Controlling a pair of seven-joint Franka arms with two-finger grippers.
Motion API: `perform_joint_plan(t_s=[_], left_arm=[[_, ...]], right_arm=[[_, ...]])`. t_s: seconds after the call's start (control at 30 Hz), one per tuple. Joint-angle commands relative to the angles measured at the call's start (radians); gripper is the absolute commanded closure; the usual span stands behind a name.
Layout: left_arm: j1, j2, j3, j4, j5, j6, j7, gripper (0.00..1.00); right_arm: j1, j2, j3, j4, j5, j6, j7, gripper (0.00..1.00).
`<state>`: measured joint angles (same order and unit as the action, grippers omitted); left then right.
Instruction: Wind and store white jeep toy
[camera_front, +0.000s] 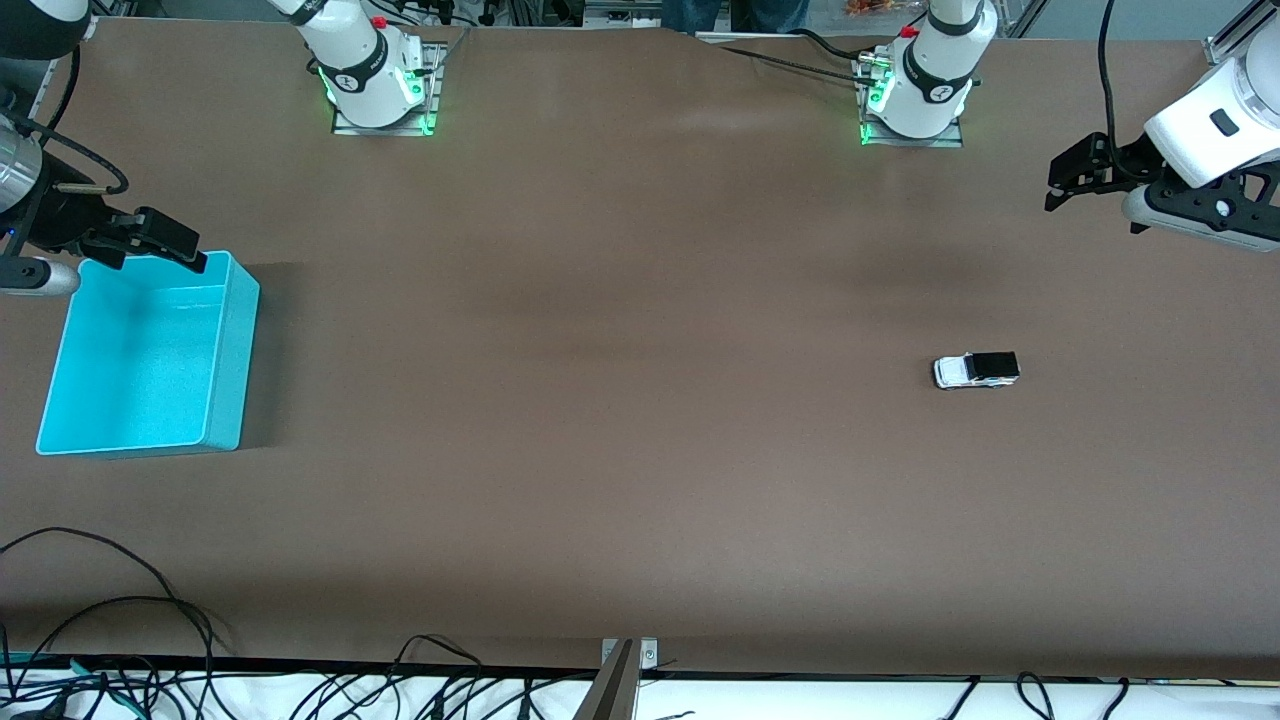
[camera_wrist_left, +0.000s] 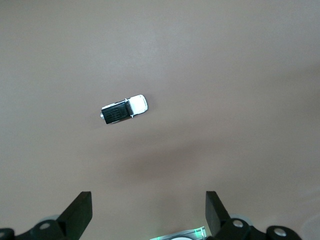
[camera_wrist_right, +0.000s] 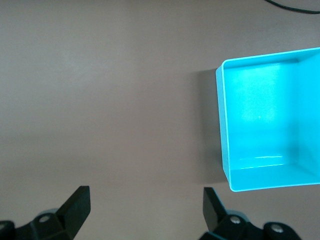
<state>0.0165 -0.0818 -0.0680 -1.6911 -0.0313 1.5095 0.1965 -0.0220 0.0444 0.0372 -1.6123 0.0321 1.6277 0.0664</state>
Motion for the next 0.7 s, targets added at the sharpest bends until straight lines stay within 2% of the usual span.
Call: perform_joint_plan(t_s=[0.0,0.67], left_arm=[[-0.004,0.019,-0.010,0.037,0.025,-0.023,-0.012,0.00],[-0.004,0.037,-0.010,0.047,0.024,-0.026,-0.005,0.00]], right_arm=[[-0.012,0.005,0.010,0.020,-0.006,-0.017,-0.008,0.00],[-0.012,0.005,0.010,0.020,-0.008,-0.017,-0.010,0.00]])
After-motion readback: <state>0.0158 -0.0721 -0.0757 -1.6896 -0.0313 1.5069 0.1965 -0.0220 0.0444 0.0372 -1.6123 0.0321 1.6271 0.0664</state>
